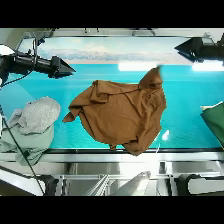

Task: Fold the shirts.

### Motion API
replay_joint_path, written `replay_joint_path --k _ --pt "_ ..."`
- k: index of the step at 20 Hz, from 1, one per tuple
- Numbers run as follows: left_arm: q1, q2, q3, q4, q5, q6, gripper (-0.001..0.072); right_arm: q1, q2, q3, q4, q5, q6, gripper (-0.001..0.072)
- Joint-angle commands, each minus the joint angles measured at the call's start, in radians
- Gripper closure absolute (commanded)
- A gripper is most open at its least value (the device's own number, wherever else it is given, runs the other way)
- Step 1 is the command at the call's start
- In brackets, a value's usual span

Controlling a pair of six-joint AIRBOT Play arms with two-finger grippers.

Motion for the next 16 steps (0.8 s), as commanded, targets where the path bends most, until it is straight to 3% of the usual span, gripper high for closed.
replay_joint_path --k 1,3,5,8,10,16 --pt "0.088 -0.109 0.12 0.085 -0.124 -0.116 0.0379 -0.066 -0.049 -0.01 -0.08 0.258 0.068 0.038" --pt "0.117 -0.108 0.079 0.181 -0.213 -0.134 0.0378 -0.096 -0.016 -0.132 -0.146 0.391 0.09 0.038" --pt "0.115 -0.085 -0.047 0.244 -0.245 -0.145 0.0378 -0.116 0.068 -0.352 -0.193 0.389 0.091 0.038" --pt "0.081 -0.047 -0.249 0.343 -0.202 -0.114 0.0378 -0.159 0.233 -0.689 -0.282 0.224 0.092 0.0379" --pt "0.052 -0.043 -0.318 0.319 -0.142 -0.096 0.0378 -0.173 0.288 -0.835 -0.278 0.067 0.084 0.0229" --pt "-0.051 -0.041 -0.338 0.428 -0.127 -0.082 0.0378 -0.13 0.279 -1.095 -0.266 0.023 0.085 0.0212"
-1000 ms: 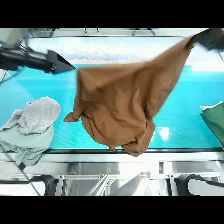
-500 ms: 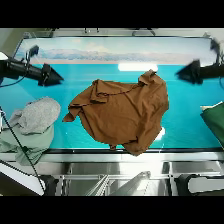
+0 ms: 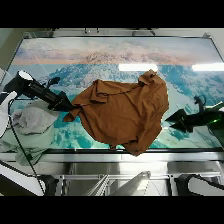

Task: Fold the shirts.

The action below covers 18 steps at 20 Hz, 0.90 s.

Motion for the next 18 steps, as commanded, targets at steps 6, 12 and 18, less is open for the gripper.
replay_joint_path --k 6,12,18 --pt "-0.1 0.002 -0.019 0.119 0.068 0.008 0.0379 0.169 0.01 -0.317 0.092 -0.119 -0.009 0.0213" --pt "-0.119 0.002 -0.019 0.058 0.087 0.006 0.0693 0.31 0.013 -0.307 0.543 -0.125 -0.261 0.0693" --pt "0.005 0.151 -0.019 -0.266 -0.185 0.054 0.0693 -0.035 0.27 -0.078 0.568 0.248 -0.177 0.0694"
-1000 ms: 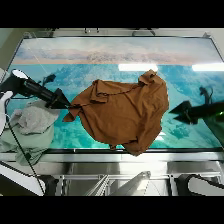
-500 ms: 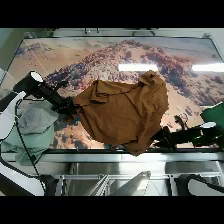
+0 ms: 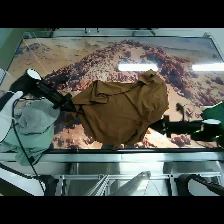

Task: Fold the shirts.

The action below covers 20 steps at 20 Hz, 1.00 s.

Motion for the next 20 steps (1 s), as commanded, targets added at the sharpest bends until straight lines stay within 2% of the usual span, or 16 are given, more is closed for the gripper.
replay_joint_path --k 1,3,6,7,9,12,15,16,18,20 --pt "0.098 0.122 0.0 -0.385 -0.199 0.045 0.0692 -0.248 0.182 0.187 0.105 0.22 0.065 0.0693" --pt "0.161 0.23 0.0 -0.769 -0.215 0.079 0.0692 -0.401 0.276 0.337 0.293 0.269 0.076 0.0693" --pt "0.233 0.406 0.0 -1.324 -0.214 0.152 0.0692 -0.525 0.398 0.515 0.684 0.262 0.076 0.0693" --pt "0.254 0.456 0.0 -1.464 -0.212 0.152 0.0692 -0.556 0.438 0.571 0.76 0.227 0.067 0.0693" --pt "0.311 0.552 0.0 -1.659 -0.211 0.152 0.0691 -0.612 0.499 0.68 0.787 0.159 0.061 0.0693" --pt "0.415 0.677 0.0 -1.678 -0.211 0.151 0.0691 -0.624 0.533 0.797 0.78 0.128 0.042 0.0693" --pt "0.507 0.739 0.0 -1.666 -0.193 0.188 0.0692 -0.623 0.526 0.832 0.643 0.114 0.045 0.0693" --pt "0.528 0.739 0.0 -1.619 -0.177 0.201 0.0691 -0.62 0.523 0.832 0.544 0.105 0.07 0.0693" --pt "0.542 0.718 0.0 -1.402 -0.135 0.203 0.069 -0.562 0.503 0.829 0.314 0.072 0.106 0.0693" --pt "0.497 0.66 0.0 -1.177 -0.103 0.203 0.069 -0.446 0.463 0.798 0.122 -0.01 0.114 0.0694"
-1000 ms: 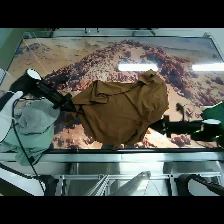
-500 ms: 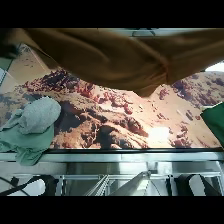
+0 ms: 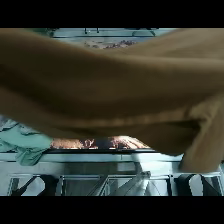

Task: Fold the shirts.

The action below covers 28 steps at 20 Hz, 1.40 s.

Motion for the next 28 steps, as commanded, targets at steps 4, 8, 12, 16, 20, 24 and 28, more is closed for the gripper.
replay_joint_path --k 4,8,12,16,20,24,28 --pt "-0.225 -0.253 0.0 0.614 0.16 0.014 0.069 0.406 -0.222 -0.144 -0.514 -0.317 -0.003 0.0693" --pt "-0.438 -0.567 0.0 0.83 0.367 0.014 0.0693 0.615 -0.612 -0.166 -0.564 -0.537 -0.05 0.0693" --pt "-0.494 -0.901 0.122 0.765 0.385 0.014 0.0276 0.61 -0.909 -0.087 -0.421 -0.448 -0.091 0.0311" --pt "-0.401 -1.033 0.366 0.657 0.304 -0.003 0.0 0.478 -0.893 -0.05 -0.428 -0.212 -0.111 0.0282" --pt "-0.291 -1.035 0.501 0.884 0.251 -0.145 0.0001 0.388 -0.81 -0.154 -0.668 0.021 -0.032 0.0373" --pt "-0.256 -1.035 0.551 1.151 0.234 -0.241 0.0002 0.369 -0.666 -0.479 -0.844 -0.044 0.063 0.0372" --pt "-0.262 -1.035 0.549 1.171 0.241 -0.24 0.0002 0.372 -0.55 -0.792 -0.864 -0.26 0.142 0.0371"
